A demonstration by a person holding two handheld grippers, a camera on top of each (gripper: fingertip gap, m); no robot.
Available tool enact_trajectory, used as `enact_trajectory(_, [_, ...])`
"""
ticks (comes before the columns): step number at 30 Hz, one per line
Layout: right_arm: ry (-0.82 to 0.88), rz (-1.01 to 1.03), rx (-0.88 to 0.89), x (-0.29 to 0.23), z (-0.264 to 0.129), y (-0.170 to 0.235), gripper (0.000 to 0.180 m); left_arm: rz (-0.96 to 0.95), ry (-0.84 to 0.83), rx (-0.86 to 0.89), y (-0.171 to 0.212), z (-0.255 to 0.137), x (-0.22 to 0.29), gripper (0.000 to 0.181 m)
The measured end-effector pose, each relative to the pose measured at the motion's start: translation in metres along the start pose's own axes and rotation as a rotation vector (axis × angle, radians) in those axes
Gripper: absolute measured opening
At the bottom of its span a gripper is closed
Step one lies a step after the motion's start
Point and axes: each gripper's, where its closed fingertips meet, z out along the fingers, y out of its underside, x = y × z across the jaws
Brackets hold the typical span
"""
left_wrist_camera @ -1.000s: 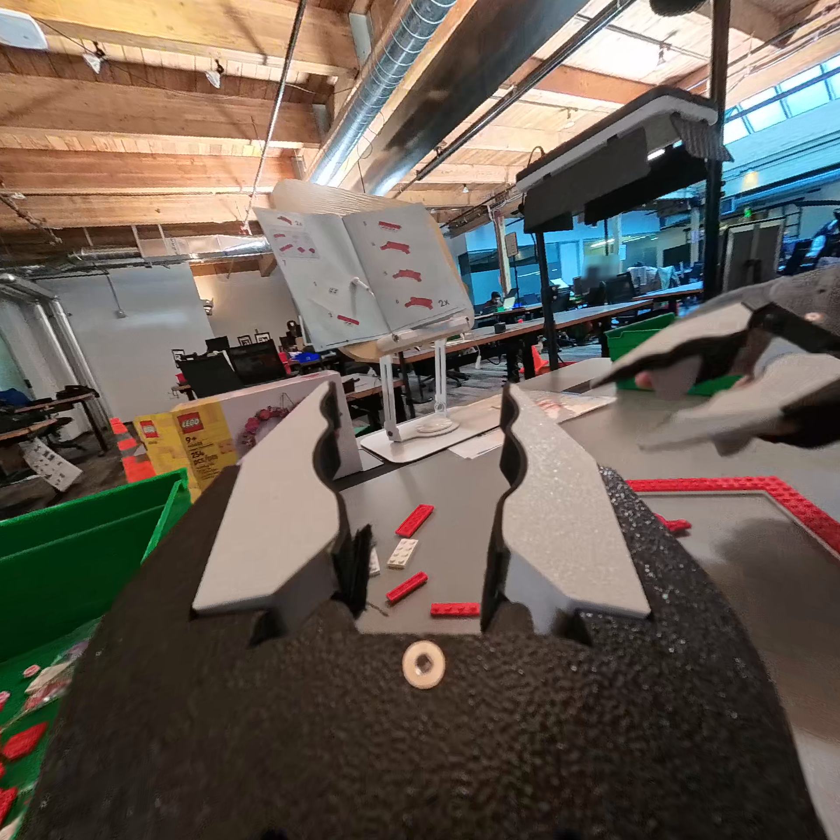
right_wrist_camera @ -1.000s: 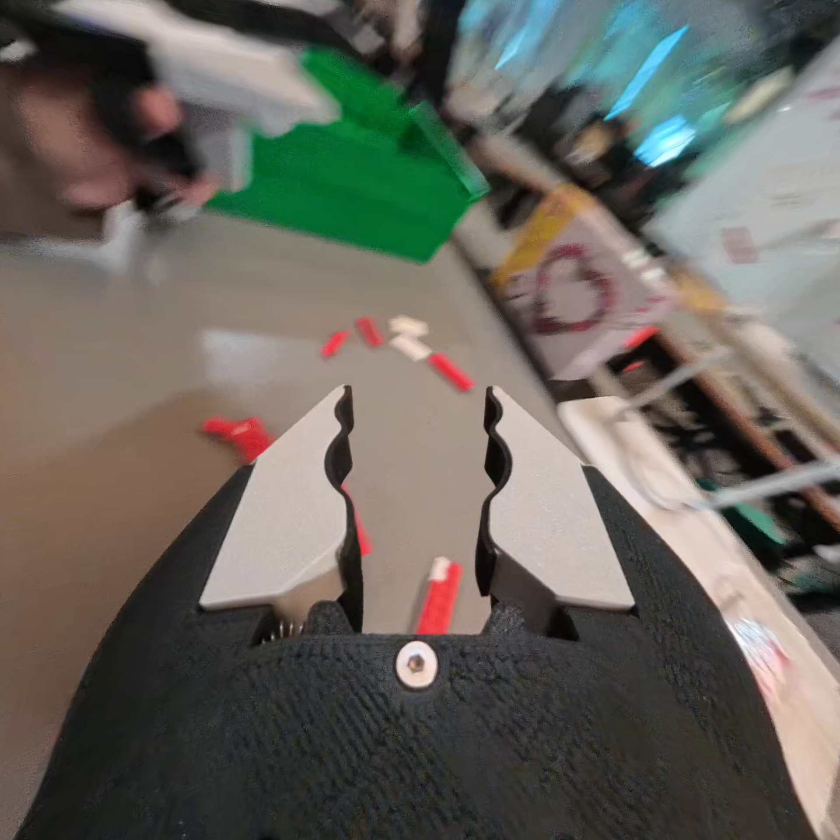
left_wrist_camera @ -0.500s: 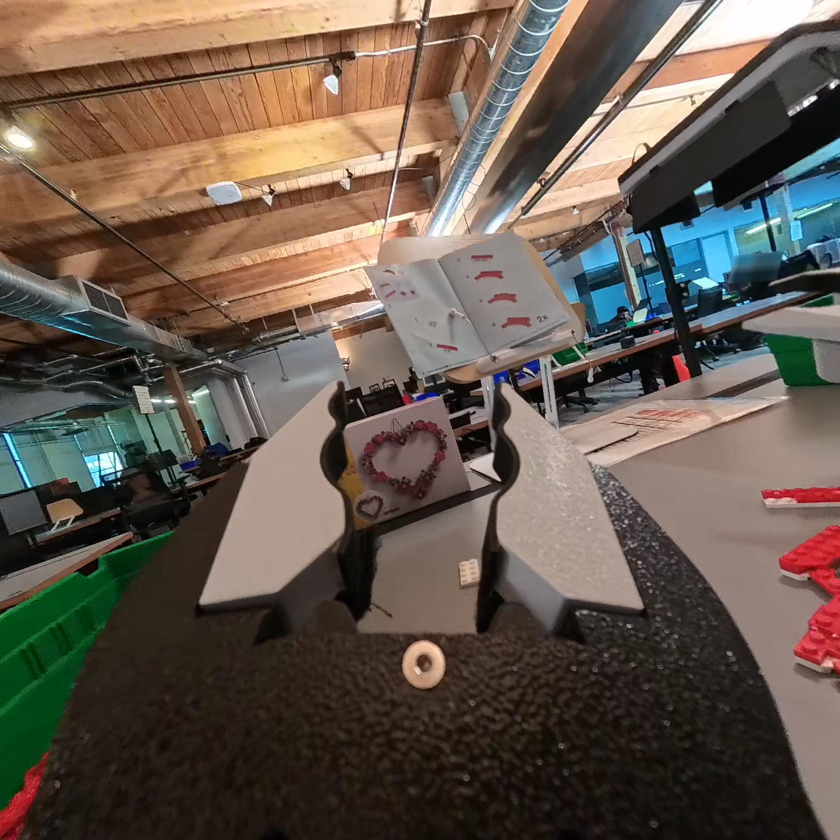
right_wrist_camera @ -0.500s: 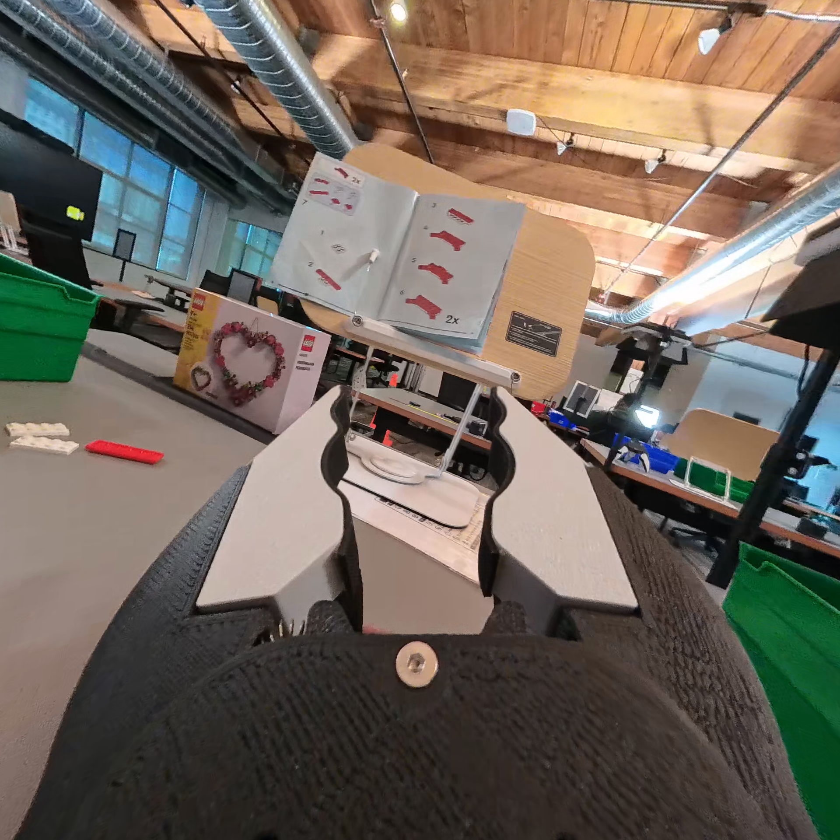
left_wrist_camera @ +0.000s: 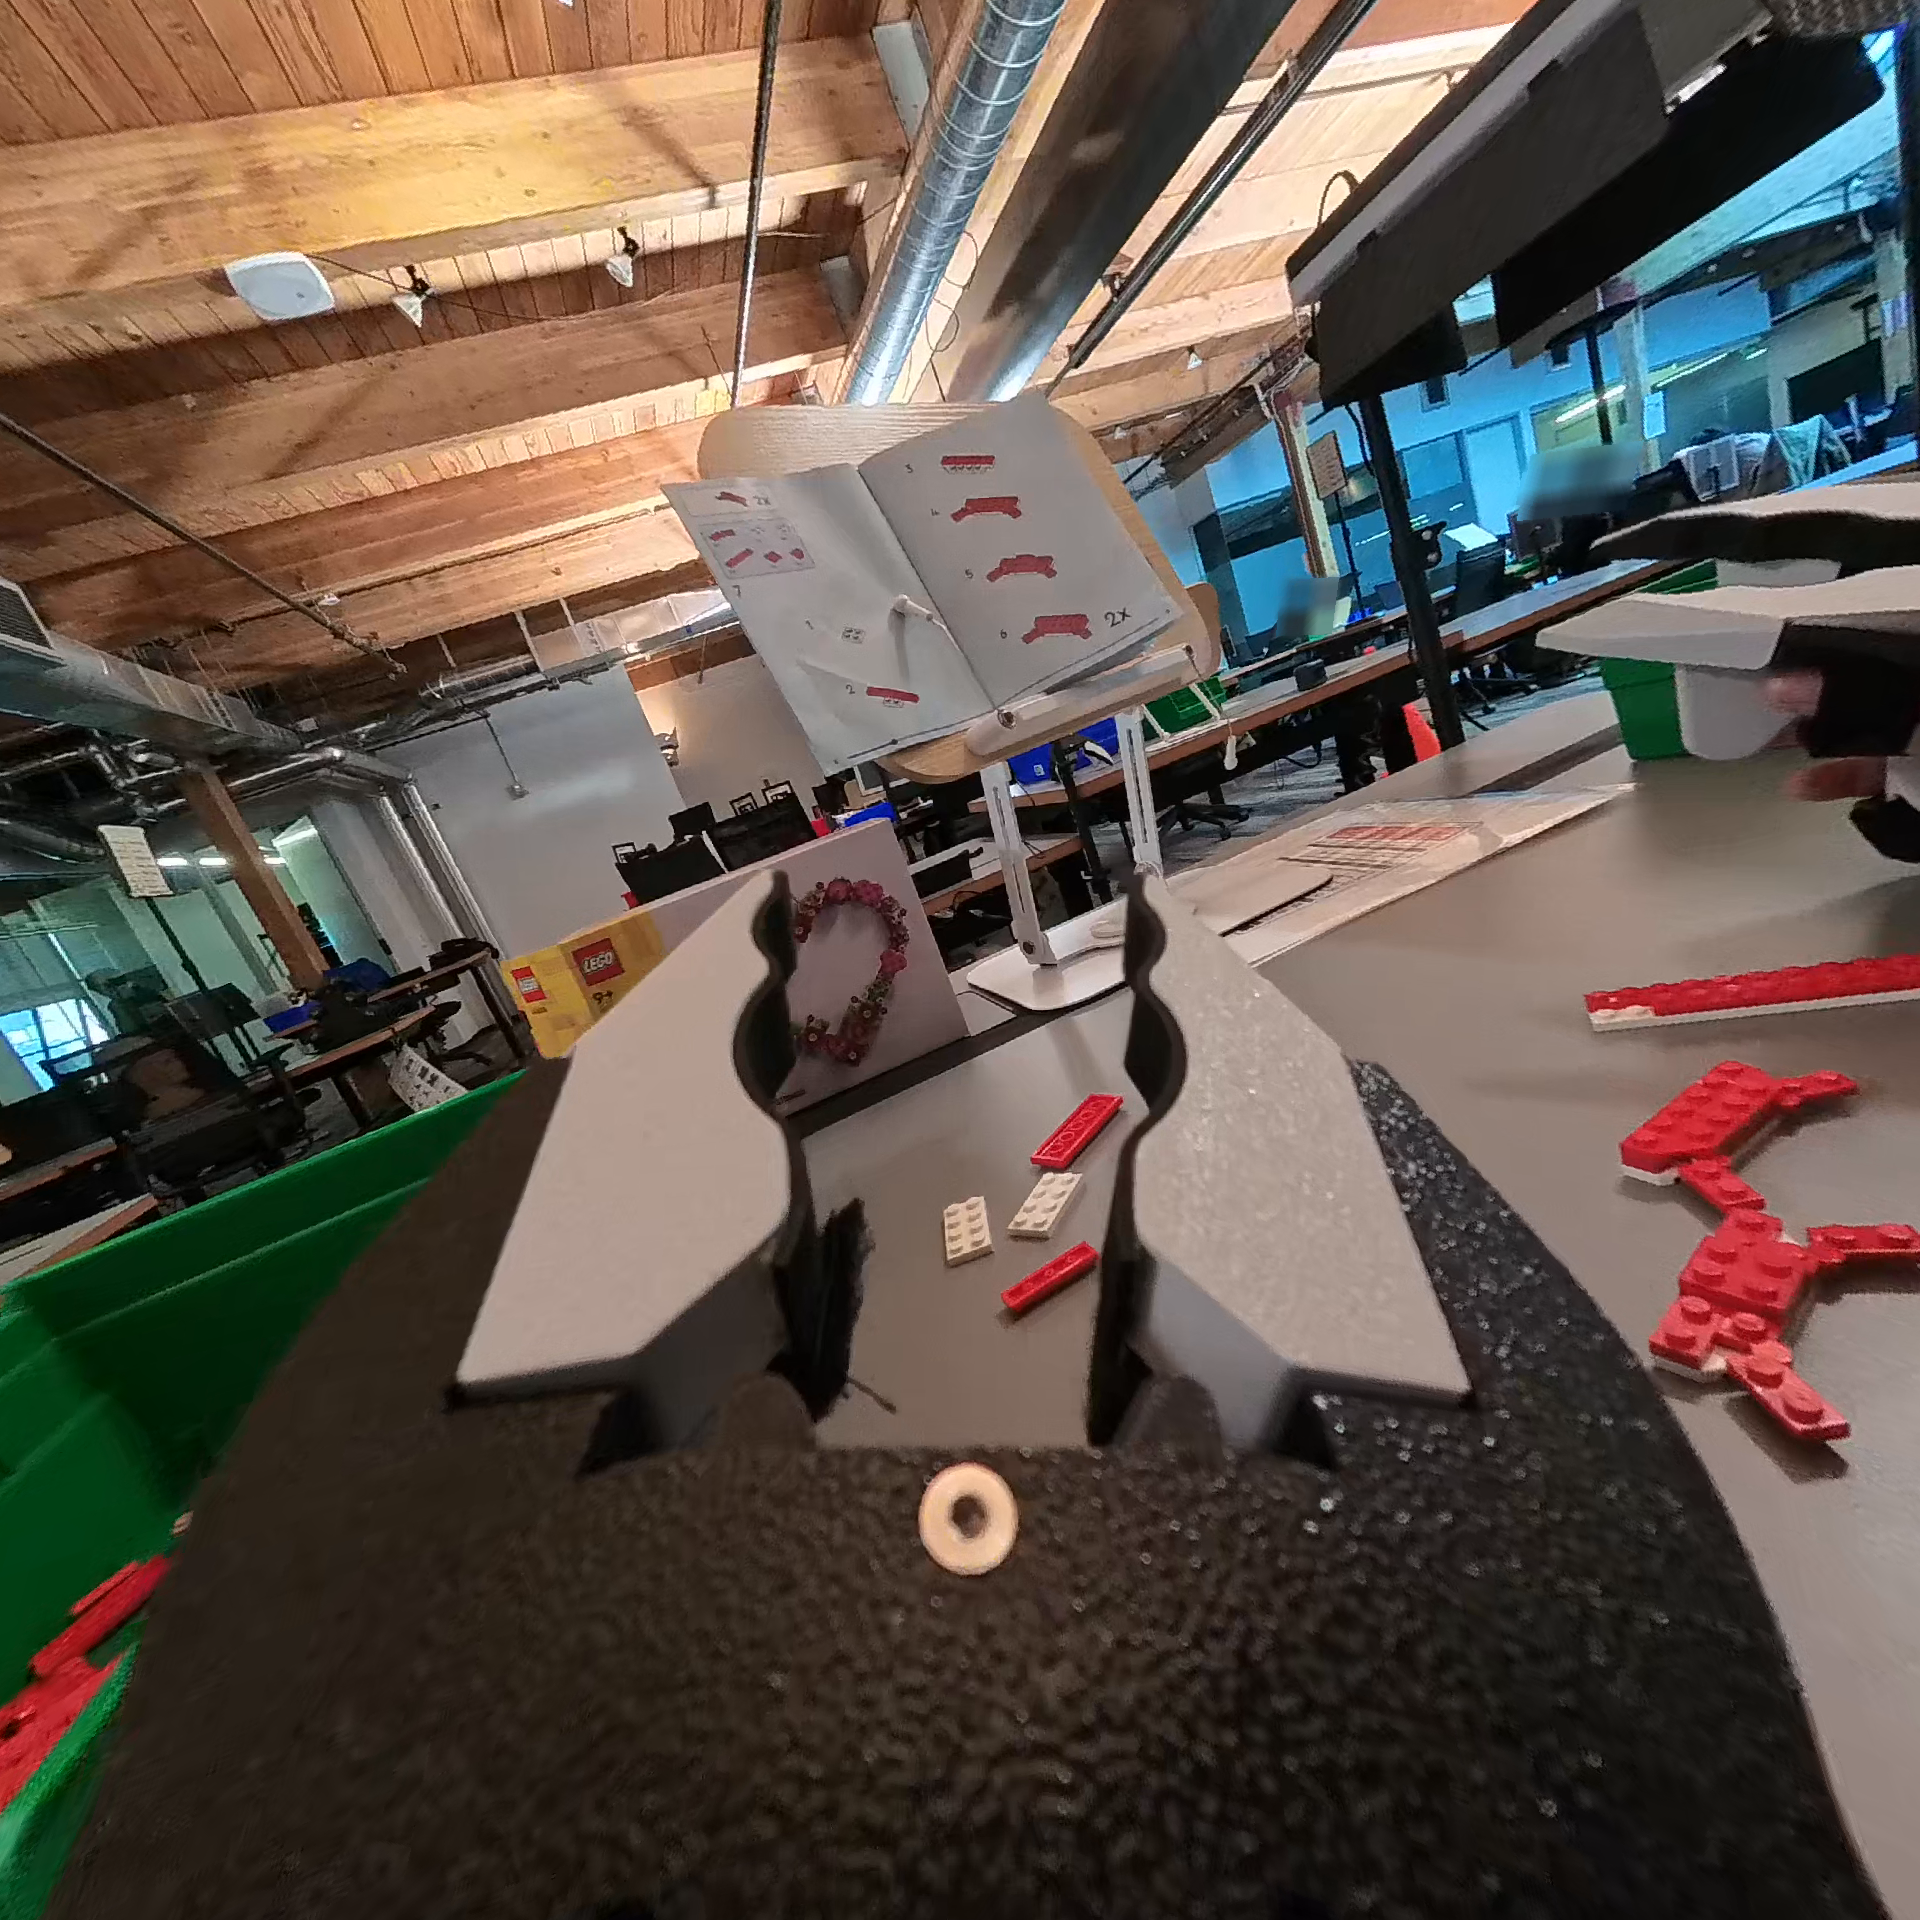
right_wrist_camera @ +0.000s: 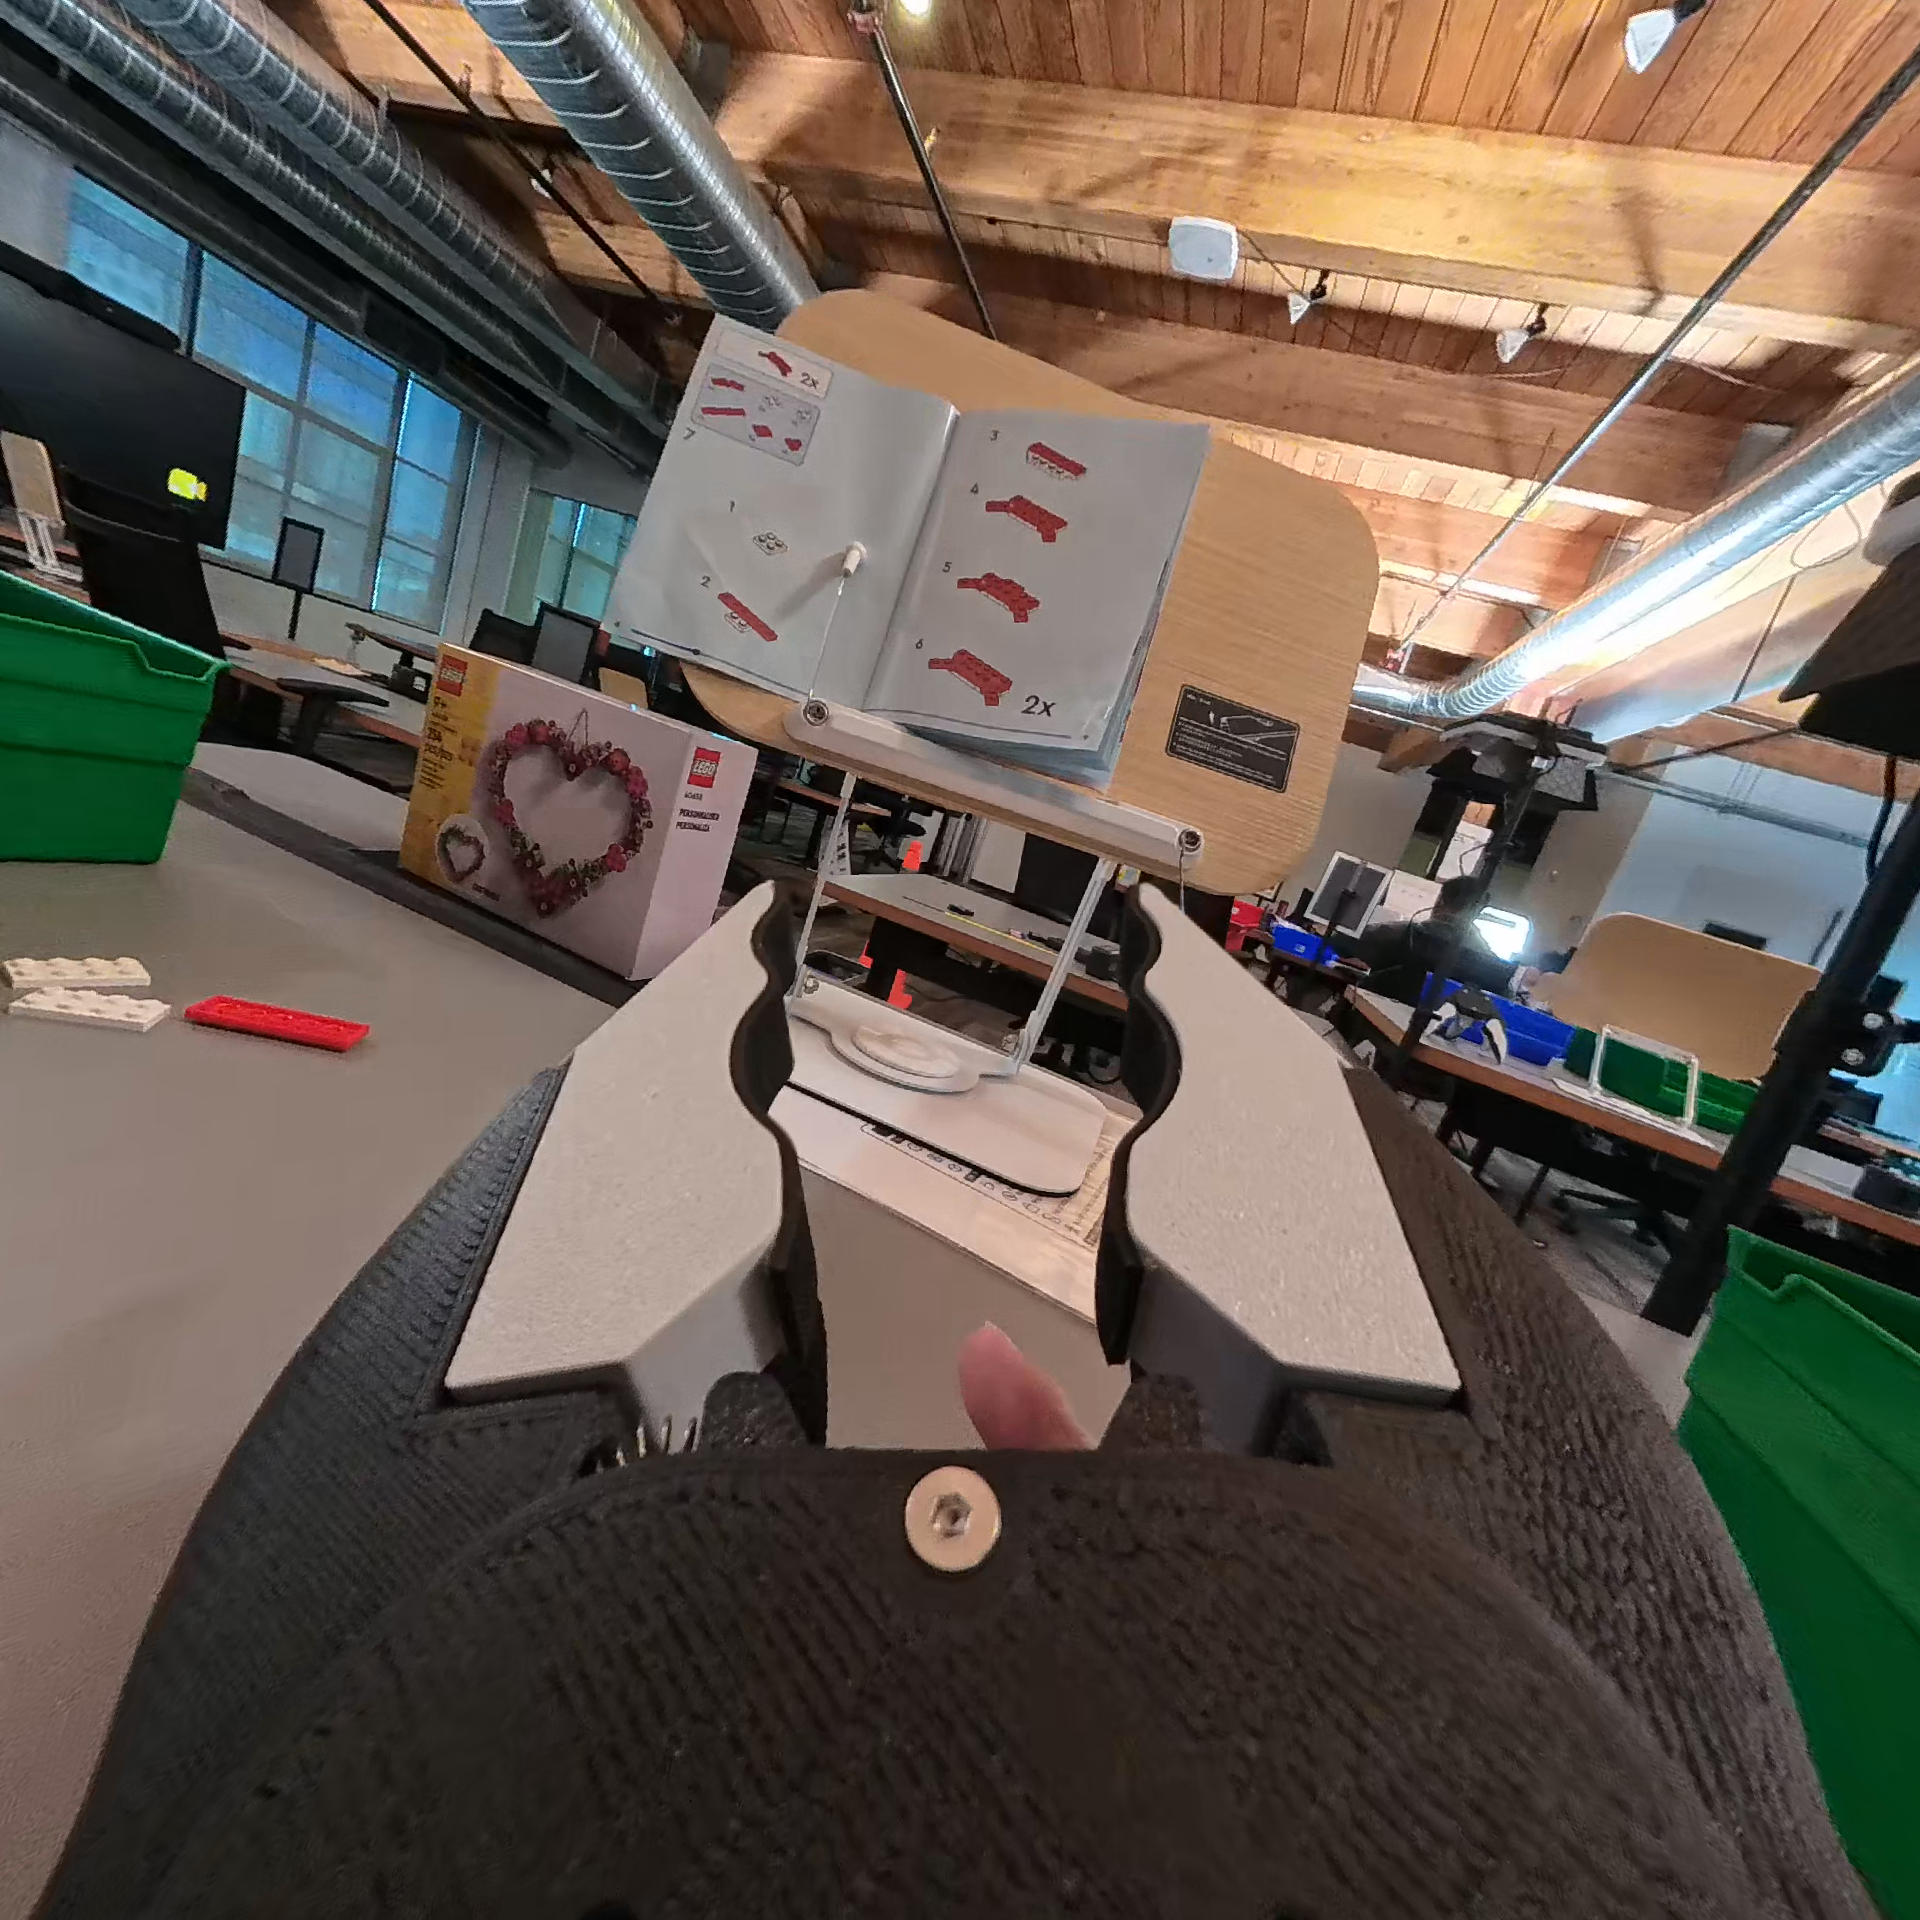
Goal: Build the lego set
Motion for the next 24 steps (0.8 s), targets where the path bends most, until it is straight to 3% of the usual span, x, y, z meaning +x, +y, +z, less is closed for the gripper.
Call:
enact_trajectory(6, [-0.01,-0.005,-0.021,-0.002,0.001,0.004,0.061,-0.011,0.088,0.015,-0.001,0.0,0.016,0.058])
enact_trajectory(15, [0.068,-0.051,-0.031,0.009,-0.003,0.003,0.053,0.011,0.084,0.006,0.0,0.0,0.016,0.053])
enact_trajectory(18, [0.063,-0.049,-0.037,0.008,-0.002,0.004,0.053,-0.005,0.133,-0.019,-0.002,-0.001,0.022,0.037])
enact_trajectory(21, [0.06,-0.042,-0.04,0.008,-0.002,0.005,0.053,-0.207,0.165,0.012,-0.043,0.002,0.017,0.034])
enact_trajectory(24, [0.063,-0.032,-0.049,0.01,-0.002,0.007,0.052,-0.318,0.138,-0.059,-0.075,0.01,-0.012,0.018])
